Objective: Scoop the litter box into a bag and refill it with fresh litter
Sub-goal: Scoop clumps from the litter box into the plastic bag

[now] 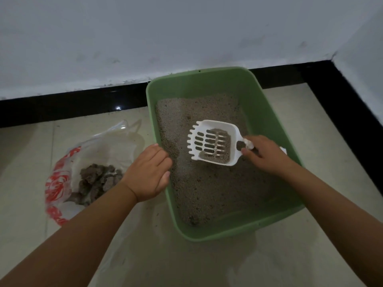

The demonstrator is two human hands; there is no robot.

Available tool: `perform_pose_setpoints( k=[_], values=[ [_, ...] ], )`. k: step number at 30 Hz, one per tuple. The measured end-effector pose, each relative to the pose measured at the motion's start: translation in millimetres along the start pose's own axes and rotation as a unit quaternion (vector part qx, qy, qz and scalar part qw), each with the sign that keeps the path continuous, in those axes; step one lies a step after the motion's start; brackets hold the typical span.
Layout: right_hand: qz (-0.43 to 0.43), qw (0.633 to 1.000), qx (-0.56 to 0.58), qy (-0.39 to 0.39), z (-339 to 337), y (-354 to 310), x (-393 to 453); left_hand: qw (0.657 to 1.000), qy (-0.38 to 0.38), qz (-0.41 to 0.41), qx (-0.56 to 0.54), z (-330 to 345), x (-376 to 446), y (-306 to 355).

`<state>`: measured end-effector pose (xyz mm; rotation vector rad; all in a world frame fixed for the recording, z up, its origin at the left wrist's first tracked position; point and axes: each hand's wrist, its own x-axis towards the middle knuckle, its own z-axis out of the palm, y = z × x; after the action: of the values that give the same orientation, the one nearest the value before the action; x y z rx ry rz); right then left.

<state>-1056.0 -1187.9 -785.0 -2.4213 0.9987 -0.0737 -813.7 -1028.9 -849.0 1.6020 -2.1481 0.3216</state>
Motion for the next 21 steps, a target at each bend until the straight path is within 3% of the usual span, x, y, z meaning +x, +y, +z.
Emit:
perform_pose_setpoints(
  k=[8, 13, 17, 21],
  values=[
    [-0.071, 0.979, -0.148, -0.118, -15.2, 21.1, -15.1, 1.000, 0.009, 0.018, -0.002, -4.6, 5.3, -0.4],
    [-0.091, 0.948, -0.227, -0.204, 0.9, 4.8, -25.5, 1.000, -0.002, 0.008, -0.008, -4.0, 2.4, 1.3],
    [-0.225, 0.926, -0.278, -0.124, 23.5, -2.7, -32.6, 1.000, -0.013, 0.000, 0.006, -3.5, 2.5, 2.4],
    [-0.218, 0.937, -0.236, -0.137, 45.7, -6.9, -41.0, 1.000, -0.019, -0.014, 0.007, -5.8, 3.0, 2.7]
  ],
)
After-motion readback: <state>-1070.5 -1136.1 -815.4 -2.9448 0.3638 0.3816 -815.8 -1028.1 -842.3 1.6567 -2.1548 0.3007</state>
